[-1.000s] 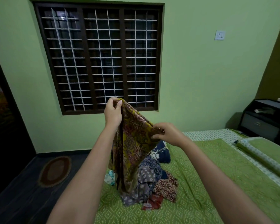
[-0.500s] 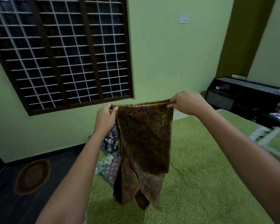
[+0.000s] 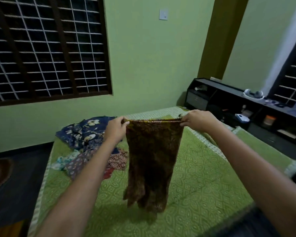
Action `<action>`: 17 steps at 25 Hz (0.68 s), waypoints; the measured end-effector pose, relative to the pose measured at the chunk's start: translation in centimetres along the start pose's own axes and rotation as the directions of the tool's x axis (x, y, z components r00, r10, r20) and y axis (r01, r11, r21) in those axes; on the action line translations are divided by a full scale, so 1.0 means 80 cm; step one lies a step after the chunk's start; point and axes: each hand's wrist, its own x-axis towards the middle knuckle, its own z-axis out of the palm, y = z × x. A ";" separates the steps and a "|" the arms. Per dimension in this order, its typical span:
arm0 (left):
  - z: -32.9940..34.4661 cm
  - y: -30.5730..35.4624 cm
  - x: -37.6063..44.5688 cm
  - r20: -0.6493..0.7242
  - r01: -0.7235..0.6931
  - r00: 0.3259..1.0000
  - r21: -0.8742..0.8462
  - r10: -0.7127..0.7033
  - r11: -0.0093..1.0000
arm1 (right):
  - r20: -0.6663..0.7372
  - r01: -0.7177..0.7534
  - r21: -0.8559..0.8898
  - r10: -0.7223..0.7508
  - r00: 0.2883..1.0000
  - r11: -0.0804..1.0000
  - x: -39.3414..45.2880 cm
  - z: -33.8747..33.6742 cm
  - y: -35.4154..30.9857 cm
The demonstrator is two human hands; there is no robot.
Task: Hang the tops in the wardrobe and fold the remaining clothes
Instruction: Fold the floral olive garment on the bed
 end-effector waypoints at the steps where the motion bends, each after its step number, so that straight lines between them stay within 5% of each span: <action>1: 0.013 0.017 -0.008 0.003 0.007 1.000 -0.021 -0.007 1.000 | -0.032 -0.008 -0.009 0.008 0.999 1.000 -0.011 0.006 0.020; 3: 0.029 0.046 -0.014 0.008 0.014 1.000 -0.071 -0.014 0.997 | -0.081 -0.012 0.063 0.017 0.997 0.998 -0.026 0.006 0.053; 5: 0.036 0.071 -0.010 0.080 0.055 0.996 -0.207 -0.039 0.977 | -0.076 -0.006 0.334 0.034 0.997 0.943 -0.031 0.005 0.081; 8: 0.049 0.108 0.020 0.211 0.189 0.974 -0.541 -0.086 0.819 | -0.192 0.023 0.695 0.155 0.969 0.719 -0.017 -0.001 0.125; 10: 0.072 0.121 0.053 0.237 0.251 0.964 -0.685 -0.117 0.684 | -0.209 0.062 0.882 0.268 0.940 0.467 0.013 0.010 0.150; 12: 0.120 0.116 0.093 0.288 0.332 0.941 -0.678 -0.178 0.656 | -0.096 -0.009 0.955 0.340 0.936 0.295 0.068 0.047 0.168; 15: 0.231 0.080 0.156 0.398 0.484 0.863 -0.482 -0.310 0.730 | 0.199 -0.312 0.909 0.371 0.907 0.276 0.173 0.145 0.187; 17: 0.296 0.056 0.208 0.401 0.509 0.842 -0.369 -0.361 0.778 | 0.277 -0.405 0.874 0.409 0.869 0.269 0.237 0.201 0.200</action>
